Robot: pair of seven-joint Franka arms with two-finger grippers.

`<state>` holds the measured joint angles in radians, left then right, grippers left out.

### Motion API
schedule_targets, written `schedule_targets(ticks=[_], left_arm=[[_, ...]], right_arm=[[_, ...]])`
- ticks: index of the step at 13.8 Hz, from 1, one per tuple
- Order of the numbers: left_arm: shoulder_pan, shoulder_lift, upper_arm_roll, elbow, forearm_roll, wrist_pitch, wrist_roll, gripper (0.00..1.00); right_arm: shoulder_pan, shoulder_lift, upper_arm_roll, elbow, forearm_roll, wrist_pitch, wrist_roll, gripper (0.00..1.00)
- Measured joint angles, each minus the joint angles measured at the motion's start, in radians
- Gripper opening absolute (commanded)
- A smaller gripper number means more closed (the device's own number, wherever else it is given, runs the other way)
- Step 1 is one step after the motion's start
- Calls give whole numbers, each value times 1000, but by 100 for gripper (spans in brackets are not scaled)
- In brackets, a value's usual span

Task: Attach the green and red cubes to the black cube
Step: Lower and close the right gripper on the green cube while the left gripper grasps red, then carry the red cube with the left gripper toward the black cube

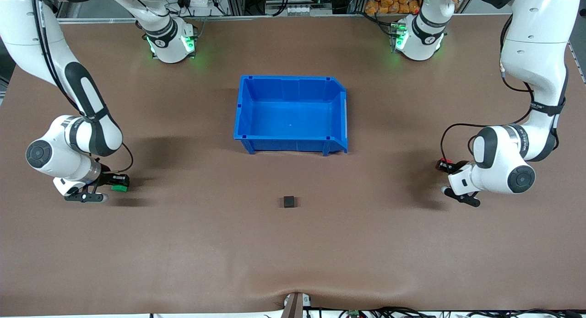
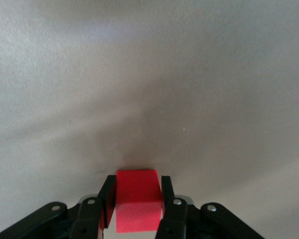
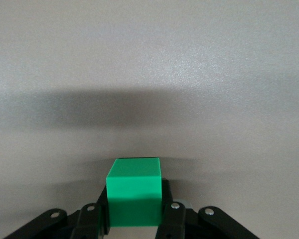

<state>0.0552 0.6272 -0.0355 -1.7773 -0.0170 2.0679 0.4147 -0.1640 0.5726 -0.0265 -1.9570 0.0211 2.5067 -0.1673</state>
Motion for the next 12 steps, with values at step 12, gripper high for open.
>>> schedule_targets(ticks=[12], left_arm=[[2, 18, -5, 93, -89, 17, -182, 0]], right_arm=[[5, -33, 4, 35, -1, -98, -153, 17]])
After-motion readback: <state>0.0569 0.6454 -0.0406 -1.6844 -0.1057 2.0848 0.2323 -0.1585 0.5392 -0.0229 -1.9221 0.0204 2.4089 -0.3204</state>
